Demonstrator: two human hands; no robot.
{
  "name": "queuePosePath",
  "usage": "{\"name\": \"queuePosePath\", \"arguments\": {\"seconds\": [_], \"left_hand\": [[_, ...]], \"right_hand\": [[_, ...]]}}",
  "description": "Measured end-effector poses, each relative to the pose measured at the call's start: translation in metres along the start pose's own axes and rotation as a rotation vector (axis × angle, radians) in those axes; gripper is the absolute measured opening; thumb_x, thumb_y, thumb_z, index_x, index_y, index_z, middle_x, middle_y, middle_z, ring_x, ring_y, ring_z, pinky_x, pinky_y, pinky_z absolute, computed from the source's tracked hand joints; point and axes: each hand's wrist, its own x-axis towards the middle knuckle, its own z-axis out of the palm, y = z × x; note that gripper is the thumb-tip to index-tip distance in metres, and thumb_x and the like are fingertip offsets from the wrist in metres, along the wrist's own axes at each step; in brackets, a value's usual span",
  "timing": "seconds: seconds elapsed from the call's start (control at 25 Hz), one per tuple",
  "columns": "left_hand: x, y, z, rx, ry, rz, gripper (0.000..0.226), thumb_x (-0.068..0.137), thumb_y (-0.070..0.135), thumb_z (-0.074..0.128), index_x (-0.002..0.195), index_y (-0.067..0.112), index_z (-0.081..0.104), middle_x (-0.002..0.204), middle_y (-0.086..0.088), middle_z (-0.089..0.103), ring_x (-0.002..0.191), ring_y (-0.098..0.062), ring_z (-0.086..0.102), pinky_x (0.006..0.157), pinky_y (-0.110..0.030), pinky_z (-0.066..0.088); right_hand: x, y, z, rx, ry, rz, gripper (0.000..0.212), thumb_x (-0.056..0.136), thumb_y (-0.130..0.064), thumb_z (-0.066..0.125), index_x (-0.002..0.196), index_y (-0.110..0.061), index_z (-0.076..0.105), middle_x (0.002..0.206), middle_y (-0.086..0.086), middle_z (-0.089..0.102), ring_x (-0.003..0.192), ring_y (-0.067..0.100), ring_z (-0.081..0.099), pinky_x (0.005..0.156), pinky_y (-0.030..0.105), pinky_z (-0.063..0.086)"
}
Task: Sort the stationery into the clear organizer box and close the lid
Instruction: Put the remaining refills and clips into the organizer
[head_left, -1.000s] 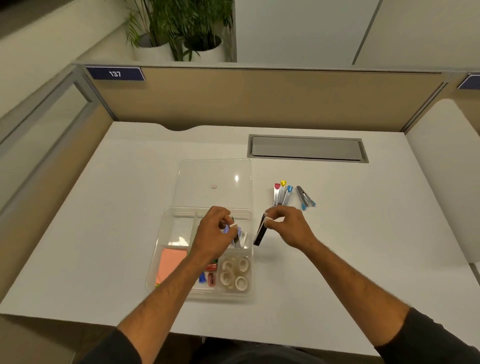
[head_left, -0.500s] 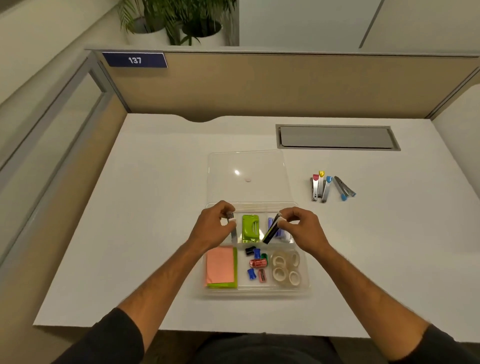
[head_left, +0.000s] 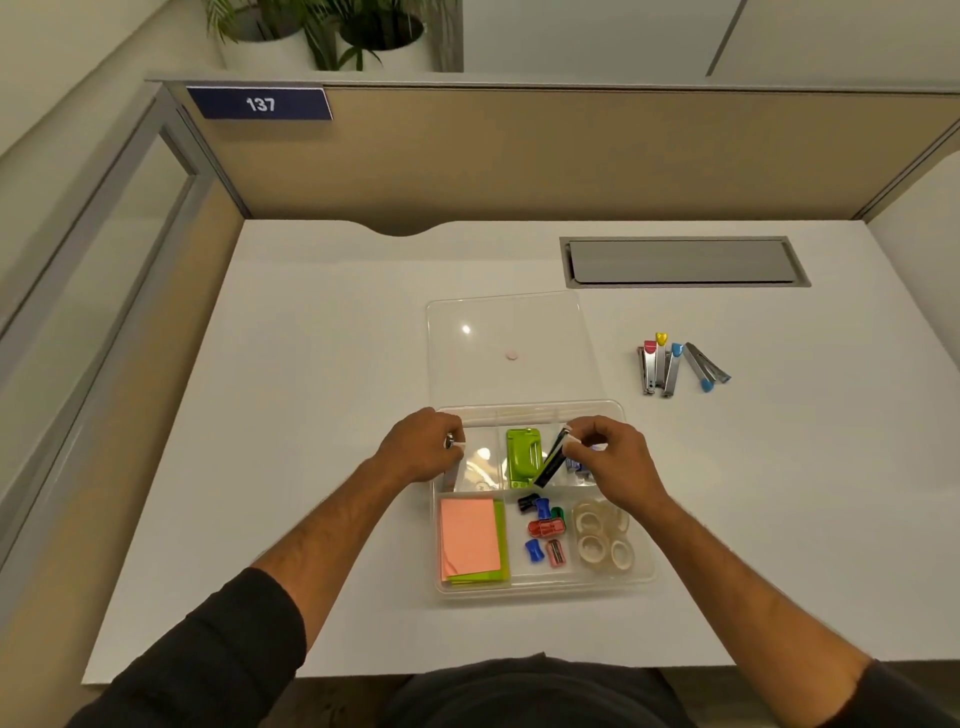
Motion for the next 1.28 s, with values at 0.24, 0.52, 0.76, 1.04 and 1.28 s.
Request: {"name": "queuePosePath", "arguments": {"seconds": [0.24,0.52,0.76,1.04,1.28], "left_hand": [[0.010,-0.012,0.003,0.195,-0.019,0.100,0.022,0.094,0.025,0.057,0.111,0.016,0.066,0.110,-0.001,0.061,0.092,-0.019,0.058,0.076,-0.033,0.051],[0.012,-0.026,0.017,0.384,0.037,0.177,0.020,0.095,0.020,0.053,0.101,0.010,0.068,0.106,-0.003,0.056,0.092,-0.020,0.050,0.064,-0.034,0.045],[0.011,-0.026,0.020,0.235,0.045,0.105,0.021,0.096,0.021,0.052,0.108,0.012,0.067,0.108,0.000,0.054,0.095,-0.017,0.047,0.070,-0.033,0.049],[0.013,-0.031,0.022,0.150,0.049,0.098,0.025,0.100,0.025,0.048,0.104,0.011,0.068,0.109,0.003,0.056,0.096,-0.015,0.045,0.071,-0.030,0.044],[0.015,-0.032,0.027,0.104,0.045,0.049,0.023,0.100,0.024,0.048,0.106,0.013,0.067,0.107,0.004,0.059,0.095,-0.013,0.045,0.073,-0.033,0.050]], "right_hand": [[0.012,-0.013,0.020,0.011,-0.009,-0.020,0.009,0.078,-0.008,0.074,0.084,-0.014,0.071,0.097,-0.007,0.072,0.076,0.008,0.064,0.075,0.027,0.054],[0.033,-0.033,0.070,-0.047,-0.136,-0.059,0.008,0.079,-0.008,0.075,0.079,-0.015,0.070,0.104,-0.006,0.070,0.083,0.003,0.066,0.076,0.010,0.048],[0.048,-0.026,0.108,-0.267,-0.275,-0.014,0.004,0.080,-0.011,0.073,0.077,-0.011,0.071,0.099,-0.002,0.069,0.078,0.014,0.069,0.080,0.034,0.057],[0.054,-0.023,0.136,-0.373,-0.270,0.044,0.006,0.085,-0.012,0.068,0.083,-0.009,0.073,0.089,0.007,0.072,0.068,0.018,0.070,0.070,0.033,0.059],[0.062,-0.013,0.152,-0.437,-0.272,0.060,0.015,0.081,-0.010,0.063,0.093,-0.009,0.072,0.087,0.009,0.073,0.077,0.022,0.069,0.076,0.039,0.058]]}}
